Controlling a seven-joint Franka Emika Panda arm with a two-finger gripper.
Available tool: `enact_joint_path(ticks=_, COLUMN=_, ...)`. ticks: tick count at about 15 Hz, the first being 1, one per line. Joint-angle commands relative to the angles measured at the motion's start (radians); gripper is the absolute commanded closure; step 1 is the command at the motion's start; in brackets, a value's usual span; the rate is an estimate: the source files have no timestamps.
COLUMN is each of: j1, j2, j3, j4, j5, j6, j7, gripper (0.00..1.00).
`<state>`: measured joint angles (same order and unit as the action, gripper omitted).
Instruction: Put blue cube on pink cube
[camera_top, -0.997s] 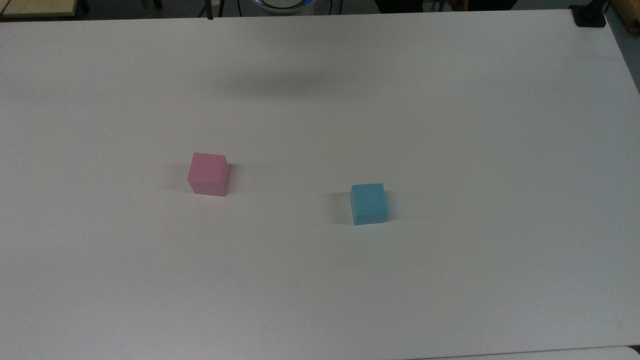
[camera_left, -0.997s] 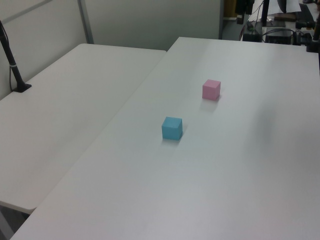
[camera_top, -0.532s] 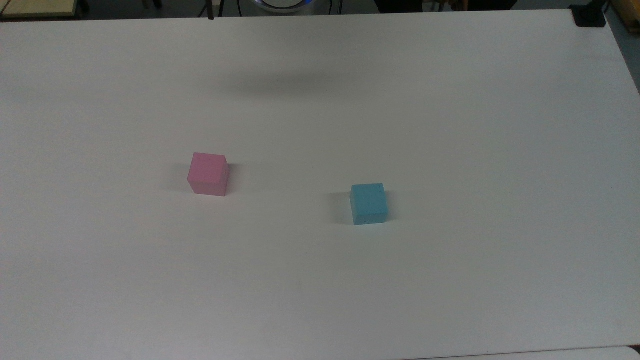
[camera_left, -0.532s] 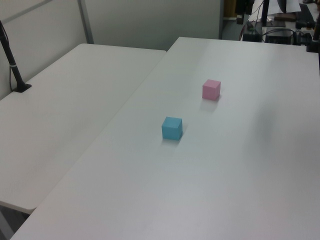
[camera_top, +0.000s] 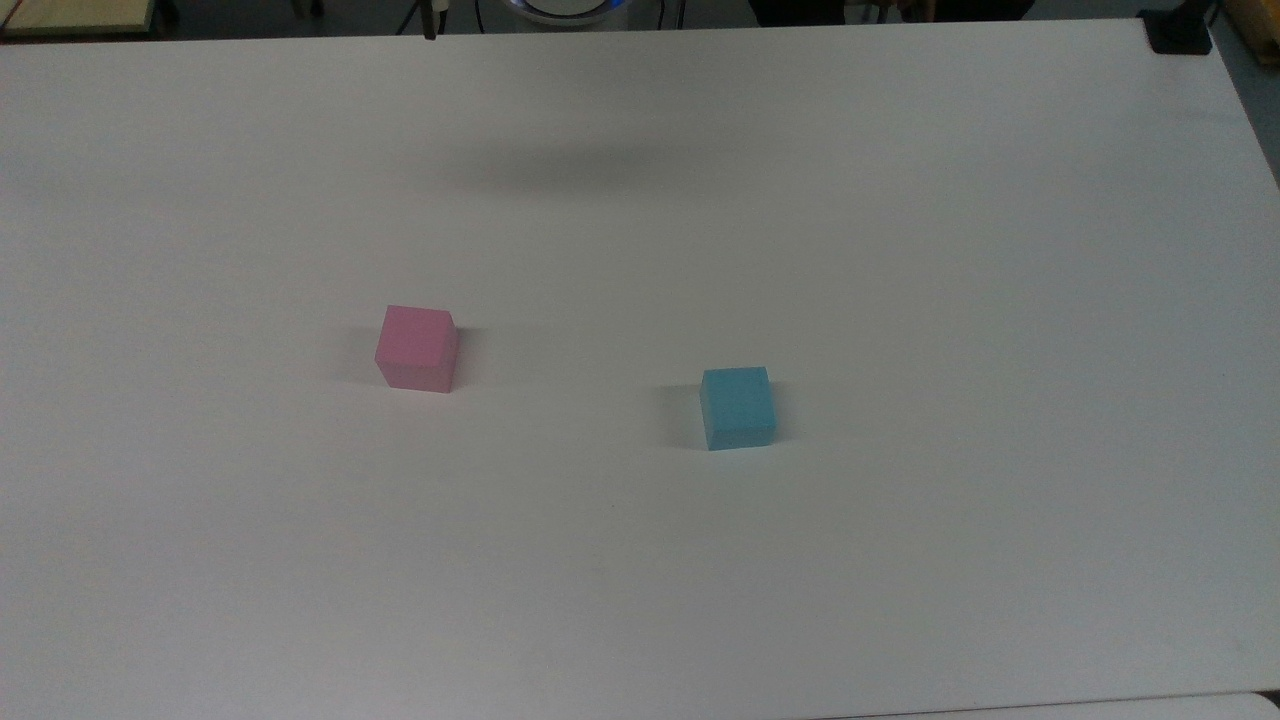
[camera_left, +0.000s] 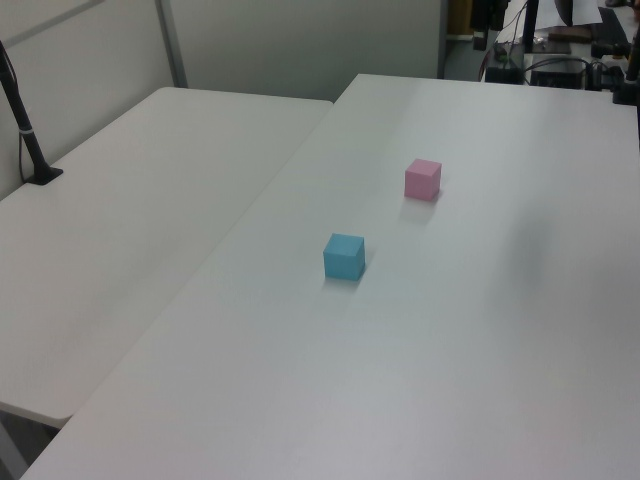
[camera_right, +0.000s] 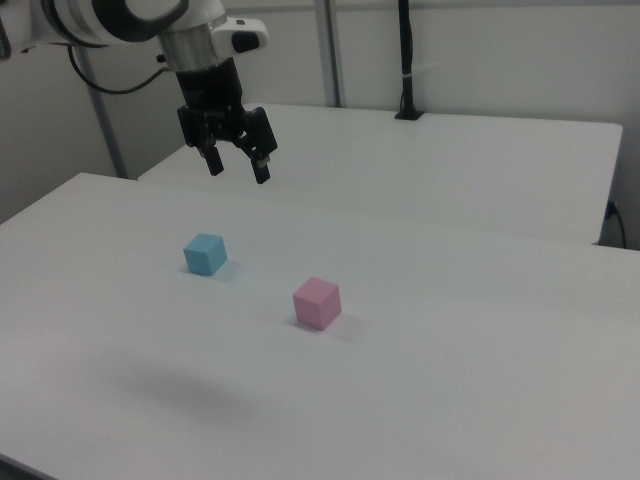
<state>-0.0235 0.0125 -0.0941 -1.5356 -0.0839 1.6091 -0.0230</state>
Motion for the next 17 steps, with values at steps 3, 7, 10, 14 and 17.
enact_joint_path(ticks=3, j1=0.016, j2=-0.011, j3=-0.007, j4=-0.014, j5=0.018, j6=-0.015, j7=0.003, gripper=0.0)
enact_joint_path(ticks=7, j1=0.017, j2=-0.011, j3=-0.006, j4=-0.014, j5=0.018, j6=-0.015, j7=0.017, gripper=0.0)
enact_joint_path(ticks=10, j1=0.019, j2=-0.009, j3=-0.006, j4=-0.015, j5=0.018, j6=-0.015, j7=0.017, gripper=0.0)
enact_joint_path(ticks=14, j1=0.034, j2=0.004, j3=-0.006, j4=-0.014, j5=0.018, j6=-0.014, j7=0.018, gripper=0.0)
enact_joint_path(ticks=17, j1=0.036, j2=0.01, j3=-0.006, j4=-0.014, j5=0.018, j6=-0.008, j7=0.018, gripper=0.0)
